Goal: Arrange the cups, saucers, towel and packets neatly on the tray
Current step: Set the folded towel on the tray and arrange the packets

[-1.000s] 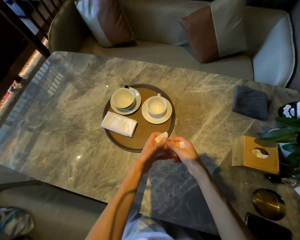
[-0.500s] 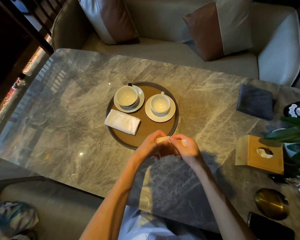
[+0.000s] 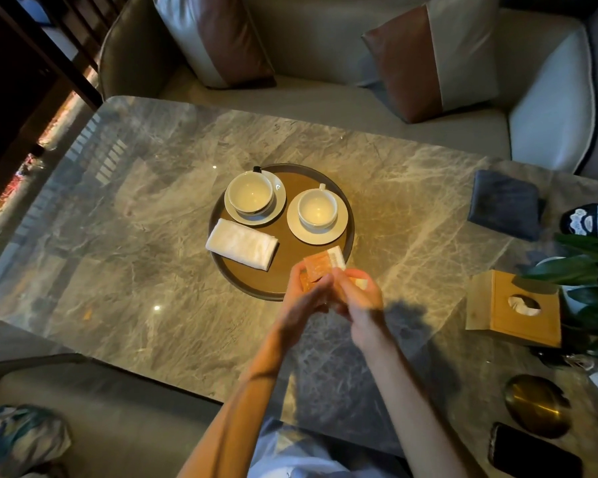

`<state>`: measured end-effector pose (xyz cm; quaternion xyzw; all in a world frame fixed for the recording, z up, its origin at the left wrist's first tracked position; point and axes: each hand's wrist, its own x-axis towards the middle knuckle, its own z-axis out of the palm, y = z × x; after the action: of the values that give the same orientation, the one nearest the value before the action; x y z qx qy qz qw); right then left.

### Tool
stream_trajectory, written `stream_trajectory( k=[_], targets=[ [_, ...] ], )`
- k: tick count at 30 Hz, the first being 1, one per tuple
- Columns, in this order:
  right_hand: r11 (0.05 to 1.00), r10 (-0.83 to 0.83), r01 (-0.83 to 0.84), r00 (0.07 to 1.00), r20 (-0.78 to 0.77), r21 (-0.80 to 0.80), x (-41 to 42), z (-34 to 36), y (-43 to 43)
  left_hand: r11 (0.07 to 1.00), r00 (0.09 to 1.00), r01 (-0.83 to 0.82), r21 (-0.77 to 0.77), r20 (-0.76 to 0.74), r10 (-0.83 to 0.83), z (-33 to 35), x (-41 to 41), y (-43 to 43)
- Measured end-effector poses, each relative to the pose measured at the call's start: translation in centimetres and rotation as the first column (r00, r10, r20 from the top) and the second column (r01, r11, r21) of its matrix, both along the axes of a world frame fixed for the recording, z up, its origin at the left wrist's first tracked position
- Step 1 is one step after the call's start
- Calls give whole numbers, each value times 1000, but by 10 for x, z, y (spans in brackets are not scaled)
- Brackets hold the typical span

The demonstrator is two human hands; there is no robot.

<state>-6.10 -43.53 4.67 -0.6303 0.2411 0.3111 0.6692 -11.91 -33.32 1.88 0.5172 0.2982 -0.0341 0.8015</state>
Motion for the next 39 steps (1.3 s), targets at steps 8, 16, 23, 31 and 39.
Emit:
stream_trajectory(
  k=[8, 16, 23, 31, 39],
  targets=[
    [891, 449, -448, 893, 4, -71, -14, 0, -8, 987, 988, -150, 54, 36, 148, -4, 3, 25],
    [961, 252, -263, 960, 120, 90, 16, -6, -17, 994, 1000, -26, -104, -13, 25, 3, -7, 38],
    [960, 252, -266, 956, 151, 86, 28, -2, -9, 987, 1000, 9, -163, 15, -7, 7, -3, 40],
    [991, 45, -37, 997, 60, -127, 1, -16, 13, 978, 992, -111, -175, 36, 119, -6, -6, 39],
    [935, 331, -318, 941, 64, -159, -15, -28, 30, 999, 997, -15, -50, 76, 18, -18, -10, 43]
  ],
)
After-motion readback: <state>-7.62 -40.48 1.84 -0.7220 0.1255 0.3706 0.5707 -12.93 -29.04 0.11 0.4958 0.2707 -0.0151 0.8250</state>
